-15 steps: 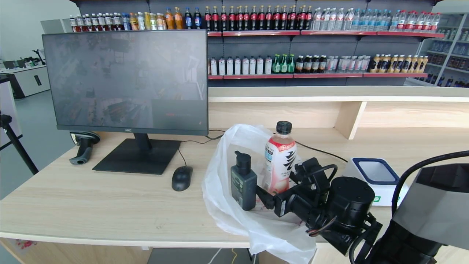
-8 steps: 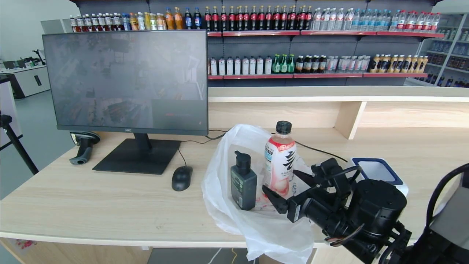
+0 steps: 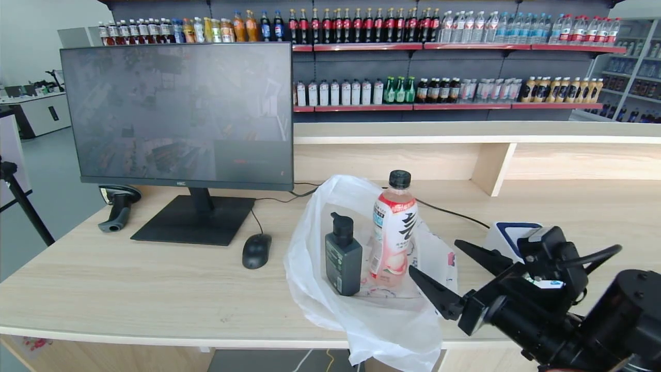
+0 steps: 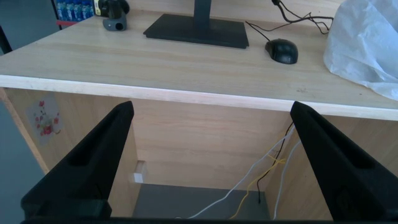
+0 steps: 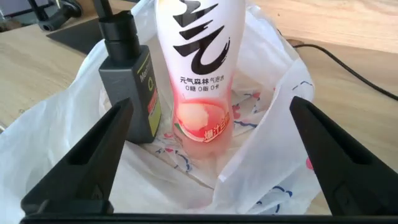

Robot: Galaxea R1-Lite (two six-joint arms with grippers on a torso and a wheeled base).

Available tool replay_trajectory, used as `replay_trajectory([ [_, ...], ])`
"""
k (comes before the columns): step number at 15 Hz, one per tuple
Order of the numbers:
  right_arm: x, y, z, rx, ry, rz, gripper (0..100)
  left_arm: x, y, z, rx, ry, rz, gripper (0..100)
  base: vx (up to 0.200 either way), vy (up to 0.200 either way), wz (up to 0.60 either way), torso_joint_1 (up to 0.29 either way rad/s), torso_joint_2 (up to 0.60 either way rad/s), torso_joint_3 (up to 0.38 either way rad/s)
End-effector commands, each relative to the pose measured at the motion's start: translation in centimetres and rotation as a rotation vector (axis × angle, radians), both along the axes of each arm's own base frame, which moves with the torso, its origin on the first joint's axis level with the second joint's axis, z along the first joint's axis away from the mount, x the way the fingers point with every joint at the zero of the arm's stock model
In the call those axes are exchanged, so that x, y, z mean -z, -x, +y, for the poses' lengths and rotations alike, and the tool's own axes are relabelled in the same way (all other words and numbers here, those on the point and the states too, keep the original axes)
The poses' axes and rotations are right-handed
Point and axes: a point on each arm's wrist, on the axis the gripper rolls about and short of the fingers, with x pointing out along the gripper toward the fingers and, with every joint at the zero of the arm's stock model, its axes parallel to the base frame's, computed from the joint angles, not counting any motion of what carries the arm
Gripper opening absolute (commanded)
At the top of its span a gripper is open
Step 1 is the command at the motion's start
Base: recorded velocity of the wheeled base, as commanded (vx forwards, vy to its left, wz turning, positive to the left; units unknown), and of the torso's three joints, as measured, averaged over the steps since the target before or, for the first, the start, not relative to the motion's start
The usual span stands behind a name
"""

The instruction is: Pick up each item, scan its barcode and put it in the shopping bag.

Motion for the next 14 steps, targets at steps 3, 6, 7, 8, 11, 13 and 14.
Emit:
replay_trajectory([
  [3,-3.8,5.8,-3.7,-0.040,-0.149,-0.160,100,0.0,0.0,0.0,0.000,0.002,0.000,100,0.000,0.000,0.00,0.000,0.00,0.000],
  [6,-6.0,8.0,-5.5,-0.045,-0.255,-0.283,100,0.0,0.0,0.0,0.000,0.002,0.000,100,0.000,0.000,0.00,0.000,0.00,0.000],
  [7,-6.2,8.7,-6.0,-0.054,-0.262,-0.295,100,0.0,0.0,0.0,0.000,0.000,0.000,100,0.000,0.000,0.00,0.000,0.00,0.000],
  [8,-6.0,8.9,-6.2,-0.054,-0.244,-0.272,100,0.0,0.0,0.0,0.000,0.000,0.000,100,0.000,0.000,0.00,0.000,0.00,0.000],
  [11,-4.1,11.5,-8.3,-0.049,-0.093,-0.169,100,0.0,0.0,0.0,0.000,0.002,0.000,100,0.000,0.000,0.00,0.000,0.00,0.000],
  [13,-1.7,13.9,-10.3,-0.054,0.016,-0.076,100,0.0,0.0,0.0,0.000,0.002,-0.002,100,0.000,0.000,0.00,0.000,0.00,0.000],
  [14,-0.2,15.2,-11.4,-0.058,0.072,-0.033,100,0.0,0.0,0.0,0.000,0.002,-0.002,100,0.000,0.000,0.00,0.000,0.00,0.000],
])
